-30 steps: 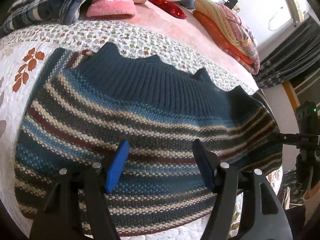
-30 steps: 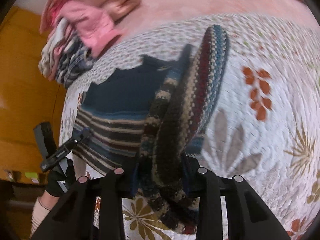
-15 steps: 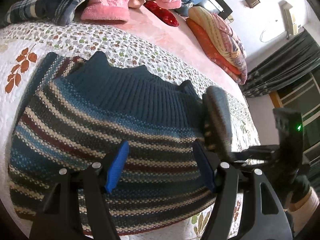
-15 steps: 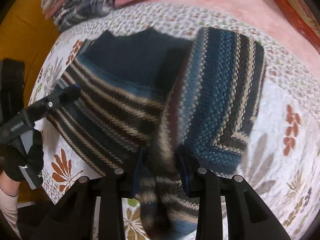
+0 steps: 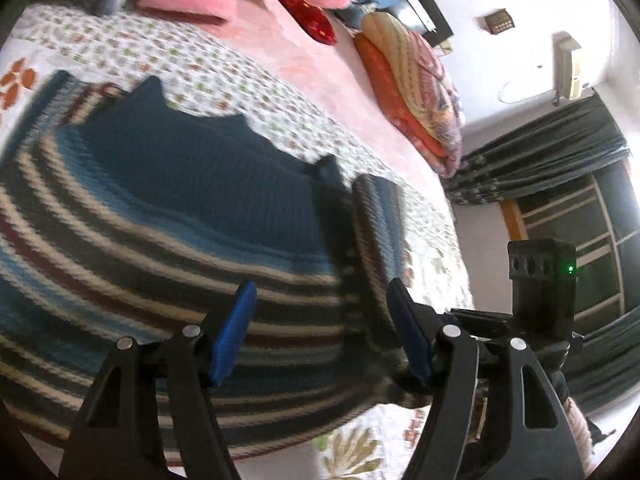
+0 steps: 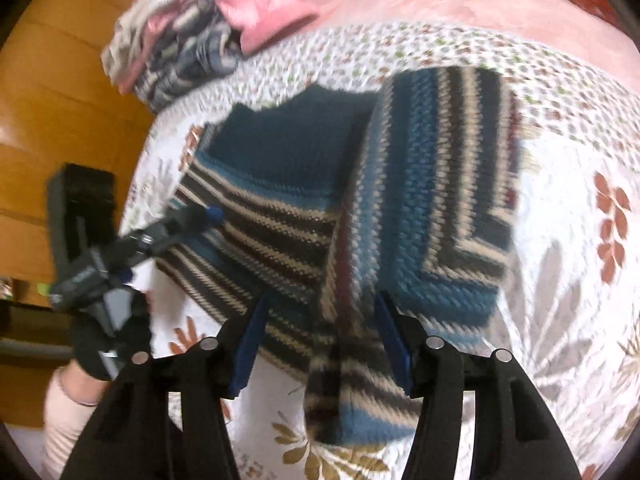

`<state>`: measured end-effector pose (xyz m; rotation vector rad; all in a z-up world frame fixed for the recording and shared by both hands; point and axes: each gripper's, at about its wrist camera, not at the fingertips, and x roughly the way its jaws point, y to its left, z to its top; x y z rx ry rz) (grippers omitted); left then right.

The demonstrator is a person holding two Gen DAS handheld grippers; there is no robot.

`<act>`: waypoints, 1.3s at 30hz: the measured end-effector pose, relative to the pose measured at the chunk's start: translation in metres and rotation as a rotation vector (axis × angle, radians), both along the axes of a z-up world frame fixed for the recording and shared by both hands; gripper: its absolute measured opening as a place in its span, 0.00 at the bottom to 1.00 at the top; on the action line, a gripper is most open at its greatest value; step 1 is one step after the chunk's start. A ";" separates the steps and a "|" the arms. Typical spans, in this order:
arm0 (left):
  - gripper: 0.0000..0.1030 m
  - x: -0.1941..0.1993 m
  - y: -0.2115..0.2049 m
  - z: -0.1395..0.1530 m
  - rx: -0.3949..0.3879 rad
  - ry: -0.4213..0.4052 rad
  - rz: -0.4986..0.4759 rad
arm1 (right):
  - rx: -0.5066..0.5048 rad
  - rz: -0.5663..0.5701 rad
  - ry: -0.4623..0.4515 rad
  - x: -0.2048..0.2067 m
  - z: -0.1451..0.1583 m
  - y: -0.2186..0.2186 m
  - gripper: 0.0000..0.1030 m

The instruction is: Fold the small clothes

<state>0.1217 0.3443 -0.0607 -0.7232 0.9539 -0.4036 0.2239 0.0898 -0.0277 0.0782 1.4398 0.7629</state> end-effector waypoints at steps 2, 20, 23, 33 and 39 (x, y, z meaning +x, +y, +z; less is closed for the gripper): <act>0.68 0.005 -0.016 -0.002 -0.026 0.011 -0.030 | 0.012 -0.032 0.001 0.001 0.009 -0.020 0.55; 0.68 0.040 -0.112 -0.051 -0.103 0.166 -0.130 | 0.054 -0.222 0.083 -0.014 -0.030 -0.138 0.55; 0.45 0.045 -0.117 -0.051 -0.068 0.177 -0.130 | 0.062 -0.213 0.077 -0.013 -0.027 -0.133 0.55; 0.27 0.043 -0.113 -0.033 -0.037 0.111 -0.099 | 0.031 -0.194 0.071 -0.019 -0.033 -0.122 0.55; 0.26 0.031 -0.086 -0.002 -0.057 0.026 -0.096 | 0.027 -0.179 0.067 -0.023 -0.033 -0.117 0.55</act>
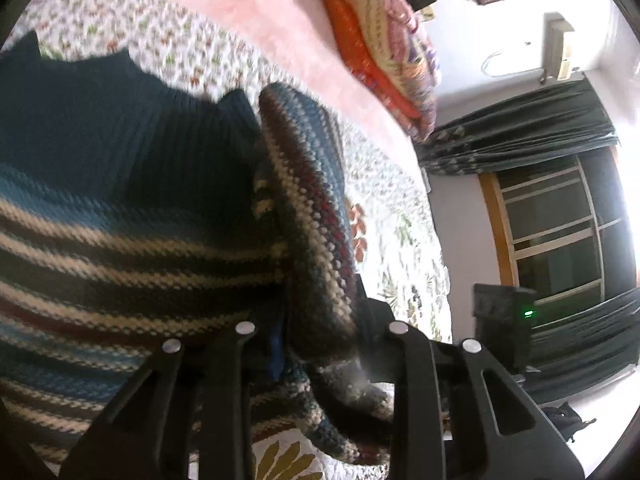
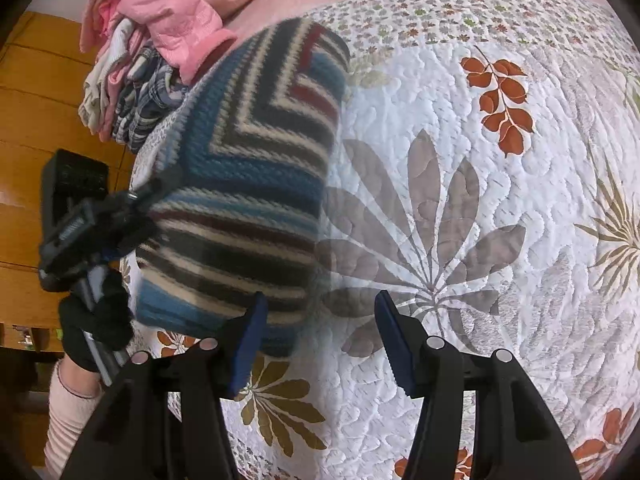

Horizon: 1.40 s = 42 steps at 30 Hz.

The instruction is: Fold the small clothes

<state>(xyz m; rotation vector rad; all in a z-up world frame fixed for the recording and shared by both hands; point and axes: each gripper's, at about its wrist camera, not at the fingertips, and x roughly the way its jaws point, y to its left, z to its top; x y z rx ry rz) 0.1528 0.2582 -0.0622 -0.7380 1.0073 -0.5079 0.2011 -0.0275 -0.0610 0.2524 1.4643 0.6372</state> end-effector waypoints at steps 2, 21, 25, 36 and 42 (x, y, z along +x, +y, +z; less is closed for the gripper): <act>0.25 -0.005 0.016 0.009 -0.005 -0.018 0.012 | 0.000 0.004 -0.002 -0.002 0.000 0.004 0.55; 0.23 -0.070 0.219 0.024 -0.112 -0.074 0.290 | 0.186 0.089 -0.007 -0.019 0.012 0.112 0.55; 0.23 -0.083 0.252 0.025 -0.131 -0.081 0.346 | 0.194 0.123 -0.009 -0.021 0.013 0.144 0.55; 0.23 -0.113 0.309 -0.006 -0.084 -0.035 0.428 | 0.139 0.147 0.028 -0.025 -0.017 0.194 0.57; 0.27 -0.110 0.309 -0.033 0.016 0.051 0.415 | 0.076 0.149 0.031 -0.028 -0.035 0.201 0.59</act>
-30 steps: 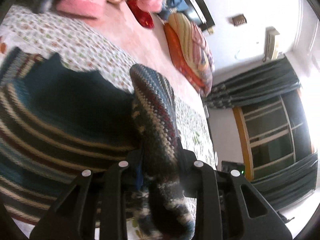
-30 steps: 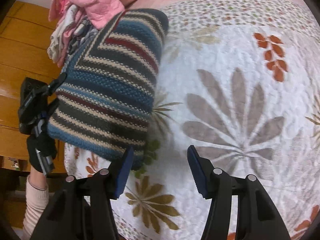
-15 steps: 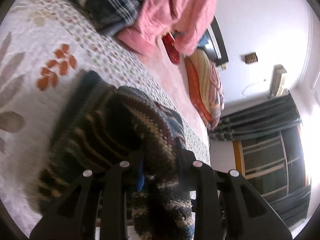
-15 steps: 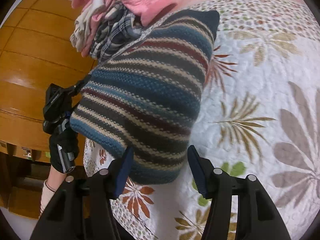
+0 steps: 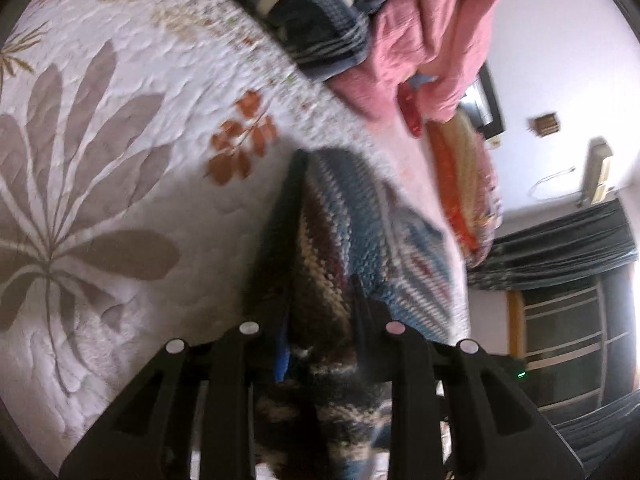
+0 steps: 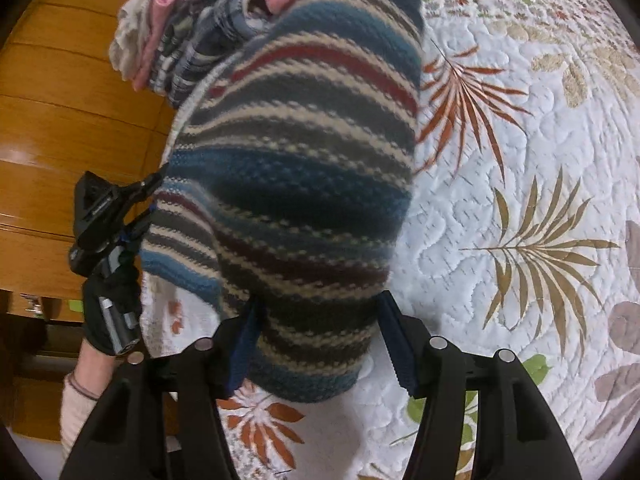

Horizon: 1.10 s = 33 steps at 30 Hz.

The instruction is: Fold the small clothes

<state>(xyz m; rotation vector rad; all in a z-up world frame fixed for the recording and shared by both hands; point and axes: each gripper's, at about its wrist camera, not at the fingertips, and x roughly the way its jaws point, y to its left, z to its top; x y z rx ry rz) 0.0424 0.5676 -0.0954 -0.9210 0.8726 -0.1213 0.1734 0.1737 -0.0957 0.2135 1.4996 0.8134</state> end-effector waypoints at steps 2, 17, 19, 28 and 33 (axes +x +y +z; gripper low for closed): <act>0.34 -0.005 0.000 0.005 0.010 0.019 0.003 | -0.008 -0.011 0.013 0.000 -0.005 0.001 0.60; 0.14 -0.045 -0.048 0.021 0.091 0.147 -0.254 | 0.104 -0.048 0.102 -0.012 -0.014 -0.006 0.58; 0.12 -0.047 -0.049 0.018 0.094 0.145 -0.268 | 0.092 -0.036 0.086 -0.010 -0.010 -0.008 0.39; 0.10 -0.053 -0.045 -0.023 0.082 0.246 -0.296 | 0.026 0.006 0.038 -0.012 -0.009 -0.020 0.19; 0.18 -0.051 -0.043 -0.011 0.091 0.229 -0.347 | 0.012 0.007 0.041 -0.010 -0.012 -0.019 0.23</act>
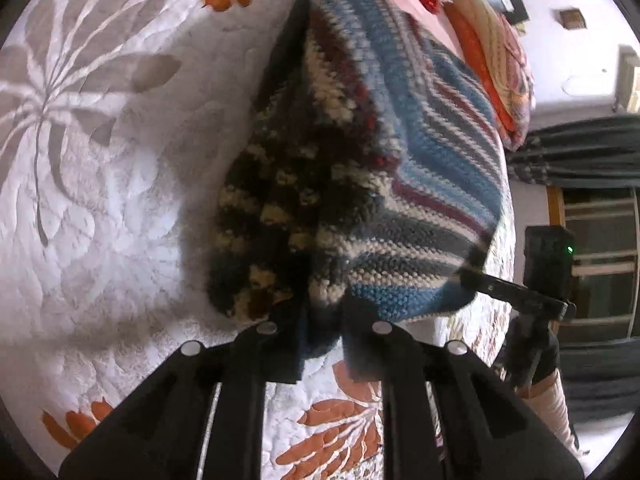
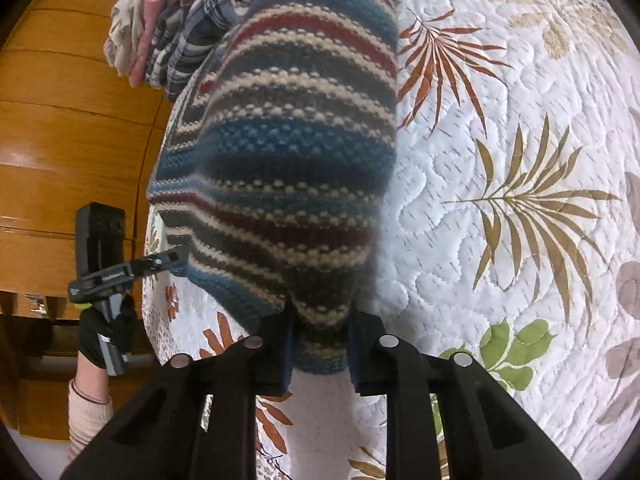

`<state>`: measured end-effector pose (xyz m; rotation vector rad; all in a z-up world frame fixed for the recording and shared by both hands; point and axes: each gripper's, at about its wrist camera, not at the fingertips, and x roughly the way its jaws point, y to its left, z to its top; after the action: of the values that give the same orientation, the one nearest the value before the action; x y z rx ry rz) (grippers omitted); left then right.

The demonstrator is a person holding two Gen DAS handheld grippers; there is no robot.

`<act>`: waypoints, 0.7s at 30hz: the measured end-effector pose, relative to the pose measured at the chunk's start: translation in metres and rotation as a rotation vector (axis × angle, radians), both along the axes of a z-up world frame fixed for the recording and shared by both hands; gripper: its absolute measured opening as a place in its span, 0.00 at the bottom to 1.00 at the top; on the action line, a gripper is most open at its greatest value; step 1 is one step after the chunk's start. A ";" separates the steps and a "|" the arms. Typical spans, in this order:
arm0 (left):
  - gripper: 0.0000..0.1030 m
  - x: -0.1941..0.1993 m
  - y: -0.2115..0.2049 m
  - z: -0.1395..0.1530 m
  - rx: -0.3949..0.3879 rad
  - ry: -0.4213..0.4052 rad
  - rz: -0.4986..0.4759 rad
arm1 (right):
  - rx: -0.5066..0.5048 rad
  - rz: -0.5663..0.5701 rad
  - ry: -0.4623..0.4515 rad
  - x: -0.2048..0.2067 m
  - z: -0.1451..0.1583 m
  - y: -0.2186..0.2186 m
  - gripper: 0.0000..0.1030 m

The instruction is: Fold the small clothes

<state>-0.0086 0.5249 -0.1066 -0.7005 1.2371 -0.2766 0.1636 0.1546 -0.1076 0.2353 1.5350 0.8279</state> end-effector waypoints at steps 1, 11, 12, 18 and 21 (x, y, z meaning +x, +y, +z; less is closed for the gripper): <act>0.24 0.000 0.003 0.007 -0.017 -0.013 -0.020 | -0.005 0.009 -0.007 0.001 0.001 0.000 0.27; 0.65 0.023 0.042 0.054 -0.061 -0.179 0.122 | -0.005 0.034 -0.046 0.008 0.012 0.005 0.46; 0.65 0.033 0.043 0.049 -0.051 -0.163 0.156 | -0.002 0.033 -0.043 0.008 0.011 0.005 0.46; 0.48 0.074 0.037 0.026 -0.058 -0.116 0.264 | 0.006 0.024 -0.036 0.009 0.005 0.010 0.51; 0.13 0.083 0.022 0.043 -0.013 -0.219 0.260 | 0.007 0.022 -0.033 0.009 0.002 0.005 0.52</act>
<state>0.0739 0.5471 -0.0634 -0.8112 0.9258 -0.1410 0.1721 0.1598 -0.1058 0.2088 1.5062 0.8503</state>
